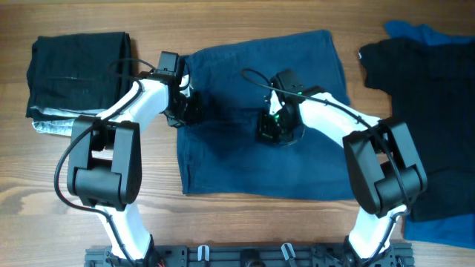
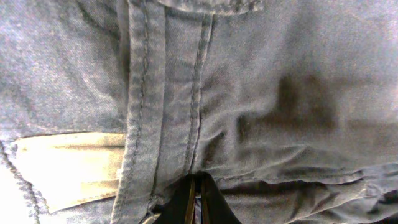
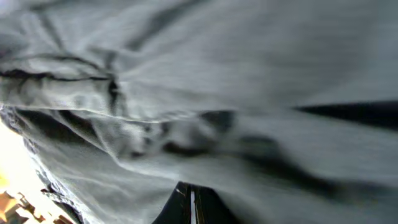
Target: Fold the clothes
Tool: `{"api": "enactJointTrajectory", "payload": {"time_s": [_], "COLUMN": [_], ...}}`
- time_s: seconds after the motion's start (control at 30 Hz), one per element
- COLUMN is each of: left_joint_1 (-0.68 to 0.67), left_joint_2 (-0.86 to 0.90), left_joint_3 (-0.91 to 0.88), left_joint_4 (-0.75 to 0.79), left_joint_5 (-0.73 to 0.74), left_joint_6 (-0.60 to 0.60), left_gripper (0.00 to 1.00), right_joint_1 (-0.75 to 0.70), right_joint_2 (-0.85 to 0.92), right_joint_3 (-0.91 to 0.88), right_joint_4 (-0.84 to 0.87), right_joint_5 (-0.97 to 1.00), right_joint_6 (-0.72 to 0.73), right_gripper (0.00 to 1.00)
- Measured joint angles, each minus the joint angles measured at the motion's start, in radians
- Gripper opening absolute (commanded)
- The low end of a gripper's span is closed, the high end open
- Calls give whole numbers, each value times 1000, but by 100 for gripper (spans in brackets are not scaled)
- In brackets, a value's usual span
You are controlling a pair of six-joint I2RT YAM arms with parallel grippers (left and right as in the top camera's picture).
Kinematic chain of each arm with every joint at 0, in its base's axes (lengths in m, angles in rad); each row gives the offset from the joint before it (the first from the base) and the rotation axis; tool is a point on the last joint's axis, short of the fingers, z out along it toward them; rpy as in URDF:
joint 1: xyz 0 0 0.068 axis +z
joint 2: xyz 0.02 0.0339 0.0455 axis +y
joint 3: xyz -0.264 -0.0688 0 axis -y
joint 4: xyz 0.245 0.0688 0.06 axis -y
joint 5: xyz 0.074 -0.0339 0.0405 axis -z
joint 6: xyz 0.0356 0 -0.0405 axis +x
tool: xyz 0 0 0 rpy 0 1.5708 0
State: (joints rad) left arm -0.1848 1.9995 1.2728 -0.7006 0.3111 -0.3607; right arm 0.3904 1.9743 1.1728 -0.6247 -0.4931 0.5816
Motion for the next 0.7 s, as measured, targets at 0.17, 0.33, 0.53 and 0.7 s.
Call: {"api": "enactJointTrajectory", "payload": {"time_s": [0.17, 0.33, 0.53, 0.7], "left_joint_1": [-4, -9, -10, -10], "left_joint_2": [0, 0, 0, 0], "left_joint_3": [2, 2, 4, 4], "left_joint_4": [-3, -4, -6, -6], "left_joint_5": [-12, -27, -31, -34], "left_joint_6": [0, 0, 0, 0], "left_gripper": [5, 5, 5, 4], "right_joint_1": [-41, -93, -206, -284], "right_joint_2": [-2, -6, -6, -10], "right_joint_3": [0, 0, 0, 0], "right_joint_4": [-69, -109, -155, -199], "right_joint_5": [9, 19, 51, 68], "right_joint_6": [-29, -52, -88, -153], "right_gripper": [4, 4, 4, 4]}}
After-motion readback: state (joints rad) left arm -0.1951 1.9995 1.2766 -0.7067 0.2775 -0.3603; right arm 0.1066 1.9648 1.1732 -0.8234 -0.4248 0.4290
